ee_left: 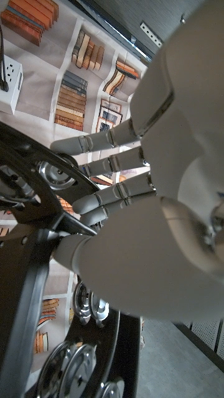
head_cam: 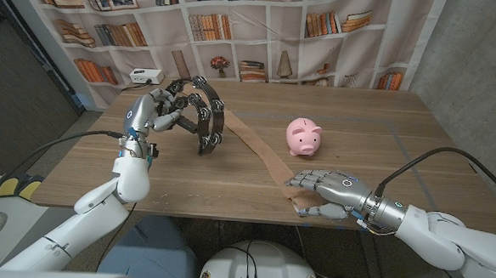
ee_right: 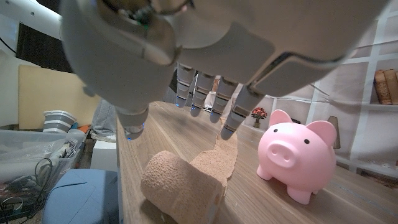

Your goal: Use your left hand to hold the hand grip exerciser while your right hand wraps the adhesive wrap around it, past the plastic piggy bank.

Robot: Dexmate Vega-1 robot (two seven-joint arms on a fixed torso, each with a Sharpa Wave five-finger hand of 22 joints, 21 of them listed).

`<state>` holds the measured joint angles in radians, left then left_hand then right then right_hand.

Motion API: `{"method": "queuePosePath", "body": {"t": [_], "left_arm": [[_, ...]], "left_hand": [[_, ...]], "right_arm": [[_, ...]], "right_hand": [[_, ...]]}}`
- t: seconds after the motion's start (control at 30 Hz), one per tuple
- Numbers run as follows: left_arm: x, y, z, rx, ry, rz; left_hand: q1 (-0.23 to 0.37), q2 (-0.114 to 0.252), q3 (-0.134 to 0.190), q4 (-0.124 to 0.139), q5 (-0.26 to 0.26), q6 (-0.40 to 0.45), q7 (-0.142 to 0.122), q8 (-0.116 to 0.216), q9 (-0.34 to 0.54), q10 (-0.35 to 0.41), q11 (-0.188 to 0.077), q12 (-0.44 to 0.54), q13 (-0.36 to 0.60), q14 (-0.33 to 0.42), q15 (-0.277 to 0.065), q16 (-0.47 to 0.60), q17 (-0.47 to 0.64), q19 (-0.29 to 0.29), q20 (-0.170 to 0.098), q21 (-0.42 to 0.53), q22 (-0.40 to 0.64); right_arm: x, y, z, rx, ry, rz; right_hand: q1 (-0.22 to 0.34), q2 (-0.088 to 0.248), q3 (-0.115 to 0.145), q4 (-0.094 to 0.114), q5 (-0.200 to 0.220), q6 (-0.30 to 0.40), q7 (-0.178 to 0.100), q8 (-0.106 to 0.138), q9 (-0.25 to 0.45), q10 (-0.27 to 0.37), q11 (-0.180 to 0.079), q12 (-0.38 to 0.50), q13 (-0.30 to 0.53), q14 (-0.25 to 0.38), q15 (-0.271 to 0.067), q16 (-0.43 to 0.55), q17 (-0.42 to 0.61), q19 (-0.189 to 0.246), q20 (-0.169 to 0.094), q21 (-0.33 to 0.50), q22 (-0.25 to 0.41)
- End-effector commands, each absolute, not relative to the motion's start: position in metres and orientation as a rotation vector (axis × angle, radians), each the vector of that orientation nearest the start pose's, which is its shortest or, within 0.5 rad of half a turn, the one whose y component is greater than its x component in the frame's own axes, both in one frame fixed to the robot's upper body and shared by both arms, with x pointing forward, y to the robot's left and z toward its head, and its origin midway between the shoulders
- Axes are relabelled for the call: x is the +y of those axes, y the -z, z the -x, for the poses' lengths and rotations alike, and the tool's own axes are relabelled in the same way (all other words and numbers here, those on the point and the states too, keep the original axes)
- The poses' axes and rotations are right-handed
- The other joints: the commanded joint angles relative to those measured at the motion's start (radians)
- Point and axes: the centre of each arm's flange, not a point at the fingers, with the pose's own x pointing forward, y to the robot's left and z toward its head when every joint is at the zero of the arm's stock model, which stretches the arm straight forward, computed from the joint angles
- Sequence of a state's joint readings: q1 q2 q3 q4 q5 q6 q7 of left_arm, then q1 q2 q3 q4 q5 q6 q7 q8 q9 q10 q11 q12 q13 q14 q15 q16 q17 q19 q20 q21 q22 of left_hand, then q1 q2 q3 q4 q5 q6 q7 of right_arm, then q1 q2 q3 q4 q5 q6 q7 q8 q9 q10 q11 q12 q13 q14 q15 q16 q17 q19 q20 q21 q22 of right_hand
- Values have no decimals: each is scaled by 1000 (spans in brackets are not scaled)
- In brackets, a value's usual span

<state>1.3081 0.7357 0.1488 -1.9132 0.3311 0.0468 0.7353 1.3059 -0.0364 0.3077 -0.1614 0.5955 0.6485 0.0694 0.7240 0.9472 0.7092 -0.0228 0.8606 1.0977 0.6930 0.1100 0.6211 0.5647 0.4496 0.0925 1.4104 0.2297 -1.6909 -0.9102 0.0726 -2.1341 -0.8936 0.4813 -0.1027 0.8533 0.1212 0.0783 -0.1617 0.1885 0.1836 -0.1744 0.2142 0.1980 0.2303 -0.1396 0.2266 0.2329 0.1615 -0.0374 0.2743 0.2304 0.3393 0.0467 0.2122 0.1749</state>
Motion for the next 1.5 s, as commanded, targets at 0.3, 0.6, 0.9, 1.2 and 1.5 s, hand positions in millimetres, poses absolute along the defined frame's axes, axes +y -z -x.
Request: {"method": "queuePosePath", "body": {"t": [0.3,0.6,0.9,1.2,1.5], "left_arm": [[337,25,-500,-868,-581,-820],[335,27,-500,-863,-581,-822],[333,26,-501,-861,-582,-826],[331,25,-500,-866,-583,-825],[329,25,-499,-870,-585,-825]], "left_hand": [[114,106,38,1,83,9,-2,-9,11,-19,33,-6,4,202,-203,295,282,-4,-18,14,2],[110,103,38,2,83,16,-9,-14,9,-6,19,-5,5,210,-213,299,276,0,-28,15,-3],[104,101,37,4,83,24,-18,-17,7,-1,11,-7,3,218,-218,305,274,8,-36,17,-5],[99,100,37,4,83,31,-22,-19,7,2,6,-9,4,221,-225,305,269,15,-44,18,-9],[95,98,39,3,84,35,-30,-19,10,9,1,-12,1,222,-232,307,269,22,-51,18,-11]], "right_arm": [[-239,146,-420,-997,-379,1790],[-247,150,-428,-968,-413,1795],[-255,153,-431,-958,-428,1789],[-259,157,-434,-946,-444,1802],[-263,162,-435,-927,-455,1809]], "right_hand": [[23,-16,8,3,-5,-29,25,-8,2,9,8,4,8,34,-145,24,14,58,18,15,3],[56,-32,16,1,-5,-67,39,-17,3,-14,13,-11,5,28,-168,21,12,75,-99,3,-2],[77,-28,25,3,-3,-87,41,-17,4,-35,5,-19,3,16,-169,15,11,97,-86,0,-3],[108,-14,41,0,2,-82,20,-11,4,-45,-20,-22,2,10,-179,12,11,89,-106,-9,-3],[124,-10,48,0,2,-60,16,-2,4,-41,-29,-19,1,12,-179,12,12,101,-114,-7,-3]]}}
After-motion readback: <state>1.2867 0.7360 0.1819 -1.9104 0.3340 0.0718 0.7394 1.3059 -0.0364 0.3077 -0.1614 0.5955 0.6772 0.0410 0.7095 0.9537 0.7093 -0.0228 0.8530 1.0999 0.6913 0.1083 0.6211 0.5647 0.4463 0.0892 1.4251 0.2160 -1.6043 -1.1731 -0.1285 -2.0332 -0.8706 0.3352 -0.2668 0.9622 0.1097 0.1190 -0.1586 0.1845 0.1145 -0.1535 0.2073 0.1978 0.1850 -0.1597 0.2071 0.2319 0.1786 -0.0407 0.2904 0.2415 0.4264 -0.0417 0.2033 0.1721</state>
